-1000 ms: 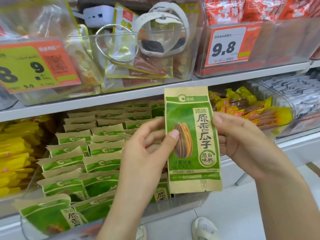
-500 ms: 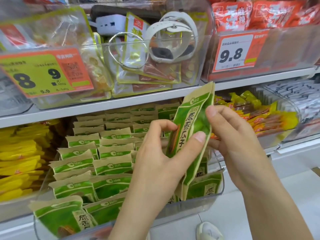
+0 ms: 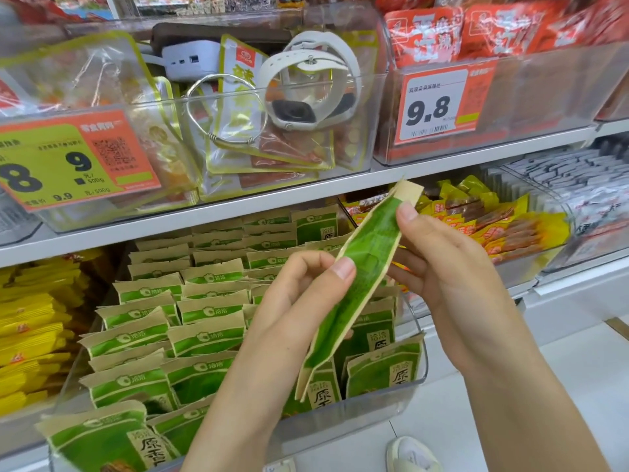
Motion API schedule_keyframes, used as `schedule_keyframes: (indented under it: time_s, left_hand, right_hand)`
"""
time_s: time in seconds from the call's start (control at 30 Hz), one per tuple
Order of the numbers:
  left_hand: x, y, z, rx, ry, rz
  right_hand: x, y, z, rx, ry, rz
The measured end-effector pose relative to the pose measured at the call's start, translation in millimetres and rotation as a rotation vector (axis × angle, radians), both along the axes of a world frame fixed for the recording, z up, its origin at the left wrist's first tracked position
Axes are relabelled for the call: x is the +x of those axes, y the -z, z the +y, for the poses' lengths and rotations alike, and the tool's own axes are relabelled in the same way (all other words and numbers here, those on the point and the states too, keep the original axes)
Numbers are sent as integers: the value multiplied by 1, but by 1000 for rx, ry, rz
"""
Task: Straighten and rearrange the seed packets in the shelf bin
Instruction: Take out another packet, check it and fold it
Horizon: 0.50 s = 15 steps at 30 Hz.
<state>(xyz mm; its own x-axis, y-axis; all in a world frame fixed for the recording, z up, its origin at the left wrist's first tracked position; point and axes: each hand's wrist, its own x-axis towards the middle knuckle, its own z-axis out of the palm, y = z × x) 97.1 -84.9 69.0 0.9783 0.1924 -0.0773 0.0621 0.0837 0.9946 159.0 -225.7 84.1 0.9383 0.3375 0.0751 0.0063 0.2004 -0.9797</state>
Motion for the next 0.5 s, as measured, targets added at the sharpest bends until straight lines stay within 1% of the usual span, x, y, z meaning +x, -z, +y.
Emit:
schedule_keyframes:
  time_s: [0.07,0.2,0.27,0.37,0.5]
  left_hand:
    - [3,3,-1,-7,-21,-9]
    - [-12,2,-9,-92,-64,-114]
    - [-14,0,-11,-117,-109,-166]
    - [-10,-2,-9,-192,-234,-263]
    - [-6,-3,-7,-273,-372,-373]
  right_hand:
    - [0,1,-1,8,20,-5]
    - [1,3,-3,-13,1,-49]
    - [1,4,-4,-42,-80,-99]
    - [-2,4,-4,-104,-219,-142]
    - [-4,5,-4,-143,-339,-118]
